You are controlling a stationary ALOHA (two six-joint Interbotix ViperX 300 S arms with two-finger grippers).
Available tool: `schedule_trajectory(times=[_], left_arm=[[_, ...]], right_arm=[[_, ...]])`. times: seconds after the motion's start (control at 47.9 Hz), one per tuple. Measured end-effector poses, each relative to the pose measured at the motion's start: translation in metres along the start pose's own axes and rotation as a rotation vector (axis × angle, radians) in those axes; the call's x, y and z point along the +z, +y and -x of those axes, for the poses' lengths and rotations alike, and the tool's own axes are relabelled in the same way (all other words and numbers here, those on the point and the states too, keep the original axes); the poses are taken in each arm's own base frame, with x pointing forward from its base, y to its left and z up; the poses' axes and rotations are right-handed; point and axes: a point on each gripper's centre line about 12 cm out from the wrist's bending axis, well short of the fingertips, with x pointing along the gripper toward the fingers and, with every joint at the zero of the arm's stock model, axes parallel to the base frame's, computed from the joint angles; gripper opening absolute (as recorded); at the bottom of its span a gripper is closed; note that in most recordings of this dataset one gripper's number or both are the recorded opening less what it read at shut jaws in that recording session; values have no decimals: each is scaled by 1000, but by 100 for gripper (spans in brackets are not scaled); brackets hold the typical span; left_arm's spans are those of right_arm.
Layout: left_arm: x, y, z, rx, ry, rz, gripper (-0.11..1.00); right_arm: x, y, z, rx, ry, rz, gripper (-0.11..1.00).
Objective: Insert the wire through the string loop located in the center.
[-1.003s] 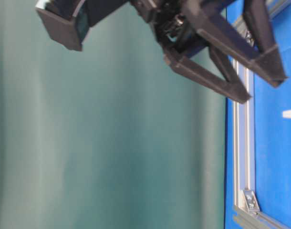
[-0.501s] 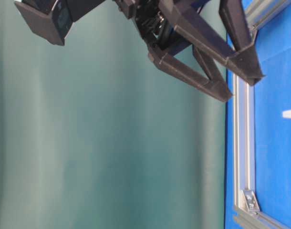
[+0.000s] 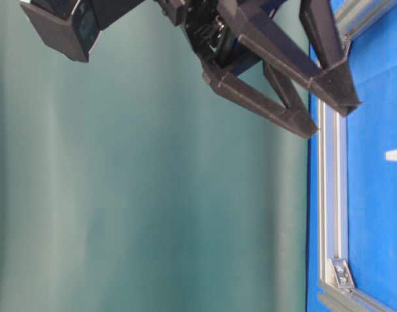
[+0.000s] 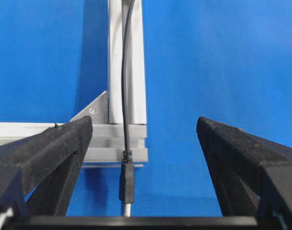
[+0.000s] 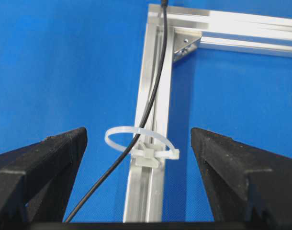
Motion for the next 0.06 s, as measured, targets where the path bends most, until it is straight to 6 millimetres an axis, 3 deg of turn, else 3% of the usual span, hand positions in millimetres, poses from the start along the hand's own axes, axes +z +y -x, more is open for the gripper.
schedule_trajectory(times=[0.063], left_arm=[[0, 0, 0, 0, 0, 0, 85]], right_arm=[[0, 0, 0, -1, 1, -1, 80]])
